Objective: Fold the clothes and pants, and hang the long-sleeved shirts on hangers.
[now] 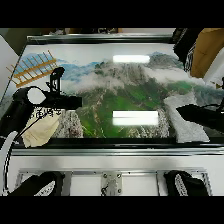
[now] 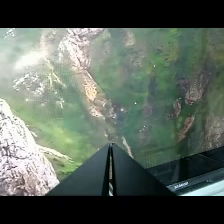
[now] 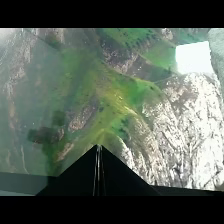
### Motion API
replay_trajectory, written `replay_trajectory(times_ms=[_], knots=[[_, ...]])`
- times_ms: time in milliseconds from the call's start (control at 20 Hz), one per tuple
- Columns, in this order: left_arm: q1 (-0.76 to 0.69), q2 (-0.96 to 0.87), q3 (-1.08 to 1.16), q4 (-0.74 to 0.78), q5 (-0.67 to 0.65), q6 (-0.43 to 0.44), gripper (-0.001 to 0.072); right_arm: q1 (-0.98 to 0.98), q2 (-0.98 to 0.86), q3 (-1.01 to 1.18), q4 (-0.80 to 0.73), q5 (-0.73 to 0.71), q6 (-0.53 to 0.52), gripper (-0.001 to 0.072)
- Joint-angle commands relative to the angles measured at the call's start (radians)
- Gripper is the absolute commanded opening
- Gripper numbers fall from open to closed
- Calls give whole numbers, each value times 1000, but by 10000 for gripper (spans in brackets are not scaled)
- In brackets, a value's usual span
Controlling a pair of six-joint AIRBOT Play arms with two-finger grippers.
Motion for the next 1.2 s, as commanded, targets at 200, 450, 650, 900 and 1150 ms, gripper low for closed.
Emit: replay_trajectory(times_ms=[200, 450, 650, 900, 1150], knots=[[79, -29, 57, 292, 119, 74, 711, 0, 0, 0, 0, 0, 0, 13], [232, -244, 179, 538, 121, 42, 709, 0, 0, 0, 0, 0, 0, 13], [300, -441, 244, 590, 115, -3, 710, 0, 0, 0, 0, 0, 0, 13], [313, -610, 293, 591, 33, -40, 710, 0, 0, 0, 0, 0, 0, 13], [308, -632, 359, 578, -57, -119, 6, 0, -1, 0, 0, 0, 0, 13]])
